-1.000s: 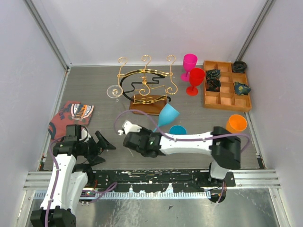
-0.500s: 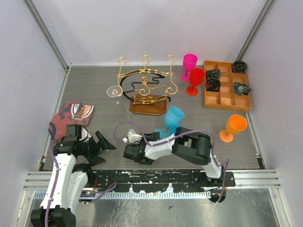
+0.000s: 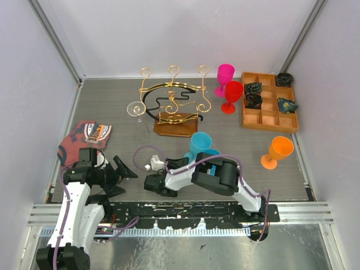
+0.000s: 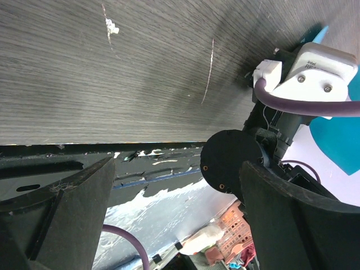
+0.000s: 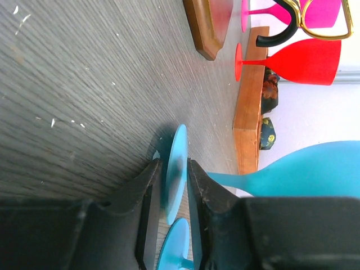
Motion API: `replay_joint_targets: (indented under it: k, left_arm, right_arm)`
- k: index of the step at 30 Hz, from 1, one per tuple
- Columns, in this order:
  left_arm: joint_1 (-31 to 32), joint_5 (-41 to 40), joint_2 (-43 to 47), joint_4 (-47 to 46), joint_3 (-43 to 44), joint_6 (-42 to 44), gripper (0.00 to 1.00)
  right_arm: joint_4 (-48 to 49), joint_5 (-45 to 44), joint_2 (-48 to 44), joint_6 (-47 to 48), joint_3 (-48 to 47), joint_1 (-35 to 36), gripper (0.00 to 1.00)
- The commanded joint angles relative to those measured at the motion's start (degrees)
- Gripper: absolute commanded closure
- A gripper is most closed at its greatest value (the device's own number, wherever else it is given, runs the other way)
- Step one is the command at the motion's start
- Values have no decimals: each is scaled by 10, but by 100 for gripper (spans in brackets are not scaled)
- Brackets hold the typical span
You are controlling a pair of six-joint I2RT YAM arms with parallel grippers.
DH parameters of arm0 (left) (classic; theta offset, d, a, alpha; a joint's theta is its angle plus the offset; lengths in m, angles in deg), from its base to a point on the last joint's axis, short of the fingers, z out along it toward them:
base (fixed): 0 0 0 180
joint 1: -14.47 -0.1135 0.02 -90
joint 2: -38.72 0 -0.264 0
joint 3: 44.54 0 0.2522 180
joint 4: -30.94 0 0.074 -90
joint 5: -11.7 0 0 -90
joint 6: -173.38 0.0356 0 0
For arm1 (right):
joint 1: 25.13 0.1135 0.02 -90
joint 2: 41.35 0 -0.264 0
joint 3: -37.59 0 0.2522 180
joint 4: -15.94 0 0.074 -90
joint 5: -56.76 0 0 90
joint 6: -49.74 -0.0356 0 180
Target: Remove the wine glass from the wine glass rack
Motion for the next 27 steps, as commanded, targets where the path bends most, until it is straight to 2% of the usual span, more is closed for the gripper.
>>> replay_joint_targets:
  k: [1,6,9,27]
  left_arm:
    - [-1,16,0,-2,-6,9,2]
    - [0,16,0,-3,-6,9,2]
    - [-1,15,0,-2,-6,9,2]
    - [0,14,1,0,-5,9,2]
  right_arm:
    - [-6,53,7,-69,-26,-2,67]
    - [-15,86,8,-85,-38,-1,53]
    - [-16,113,2,-94,-39,-1,49]
    - [8,290,-47,-100,-62,43,48]
